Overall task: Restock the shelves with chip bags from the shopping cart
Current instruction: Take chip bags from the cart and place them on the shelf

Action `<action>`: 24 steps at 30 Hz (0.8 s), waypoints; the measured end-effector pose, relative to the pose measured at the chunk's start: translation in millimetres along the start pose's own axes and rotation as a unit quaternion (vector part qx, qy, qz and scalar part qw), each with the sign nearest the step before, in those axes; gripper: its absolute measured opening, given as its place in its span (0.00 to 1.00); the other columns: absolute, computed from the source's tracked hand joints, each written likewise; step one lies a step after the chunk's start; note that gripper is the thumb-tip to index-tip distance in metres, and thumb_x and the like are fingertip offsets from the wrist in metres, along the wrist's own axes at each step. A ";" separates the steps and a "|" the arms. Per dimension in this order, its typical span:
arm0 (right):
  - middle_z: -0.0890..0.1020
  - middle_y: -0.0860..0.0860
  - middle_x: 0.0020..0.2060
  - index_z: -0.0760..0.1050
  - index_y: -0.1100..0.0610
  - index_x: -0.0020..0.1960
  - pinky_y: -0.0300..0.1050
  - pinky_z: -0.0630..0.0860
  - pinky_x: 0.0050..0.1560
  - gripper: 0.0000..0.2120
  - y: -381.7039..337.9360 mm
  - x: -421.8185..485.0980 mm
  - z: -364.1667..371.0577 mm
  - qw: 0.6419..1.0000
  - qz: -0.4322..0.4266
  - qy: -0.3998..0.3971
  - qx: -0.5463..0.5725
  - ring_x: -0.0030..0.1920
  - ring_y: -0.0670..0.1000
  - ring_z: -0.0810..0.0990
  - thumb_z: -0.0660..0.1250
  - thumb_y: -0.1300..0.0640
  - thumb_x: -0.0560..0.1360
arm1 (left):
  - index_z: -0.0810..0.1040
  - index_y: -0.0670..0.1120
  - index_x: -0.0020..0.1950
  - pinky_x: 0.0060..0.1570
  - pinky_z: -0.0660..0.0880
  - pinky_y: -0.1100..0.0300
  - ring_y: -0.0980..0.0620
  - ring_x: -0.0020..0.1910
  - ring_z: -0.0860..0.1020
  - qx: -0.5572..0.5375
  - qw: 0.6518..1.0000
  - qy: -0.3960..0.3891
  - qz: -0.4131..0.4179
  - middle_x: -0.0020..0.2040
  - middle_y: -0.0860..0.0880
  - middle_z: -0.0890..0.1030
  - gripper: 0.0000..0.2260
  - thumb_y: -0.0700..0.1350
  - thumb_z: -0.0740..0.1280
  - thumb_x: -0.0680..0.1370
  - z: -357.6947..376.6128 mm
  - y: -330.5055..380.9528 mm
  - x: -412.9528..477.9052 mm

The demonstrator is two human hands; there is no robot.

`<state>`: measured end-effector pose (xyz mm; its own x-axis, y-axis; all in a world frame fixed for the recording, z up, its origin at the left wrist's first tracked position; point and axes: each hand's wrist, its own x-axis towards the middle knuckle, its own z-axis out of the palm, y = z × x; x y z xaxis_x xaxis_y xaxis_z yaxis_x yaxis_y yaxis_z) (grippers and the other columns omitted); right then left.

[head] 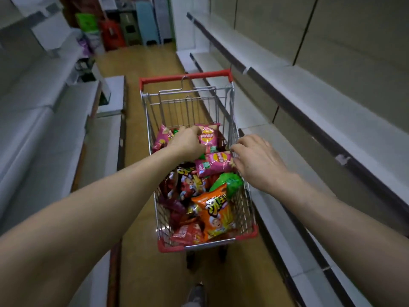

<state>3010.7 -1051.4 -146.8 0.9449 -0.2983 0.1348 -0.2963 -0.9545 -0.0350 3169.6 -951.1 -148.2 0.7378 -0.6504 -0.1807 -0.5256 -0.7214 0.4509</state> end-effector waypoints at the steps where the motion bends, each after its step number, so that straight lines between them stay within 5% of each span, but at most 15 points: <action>1: 0.74 0.54 0.62 0.73 0.56 0.66 0.50 0.63 0.66 0.16 -3.0 8.6 8.8 1.000 0.000 -0.010 0.003 0.66 0.55 0.68 0.57 0.53 0.81 | 0.66 0.47 0.73 0.60 0.75 0.50 0.42 0.64 0.73 -0.001 1.000 -0.004 -0.012 0.72 0.42 0.64 0.24 0.46 0.67 0.78 2.5 -12.5 8.1; 16: 0.73 0.54 0.64 0.70 0.56 0.68 0.51 0.61 0.71 0.17 -2.5 95.3 155.9 0.982 0.070 -0.164 0.053 0.68 0.54 0.66 0.57 0.52 0.82 | 0.66 0.47 0.73 0.64 0.70 0.45 0.40 0.66 0.68 0.065 0.993 -0.073 -0.064 0.66 0.41 0.68 0.24 0.47 0.65 0.78 80.0 -125.4 128.9; 24: 0.70 0.53 0.68 0.66 0.54 0.73 0.50 0.62 0.70 0.21 -0.9 109.1 220.3 0.957 0.096 -0.265 0.068 0.70 0.54 0.65 0.60 0.53 0.81 | 0.69 0.43 0.69 0.50 0.77 0.50 0.43 0.55 0.77 -0.002 0.985 -0.162 -0.050 0.59 0.43 0.75 0.21 0.48 0.66 0.78 123.9 -134.8 163.7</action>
<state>3144.7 -1084.6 -350.2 0.8236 -0.3951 -0.4069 -0.4840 -0.8636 -0.1413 3308.7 -989.8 -346.9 0.6107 -0.6189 -0.4940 -0.4549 -0.7848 0.4208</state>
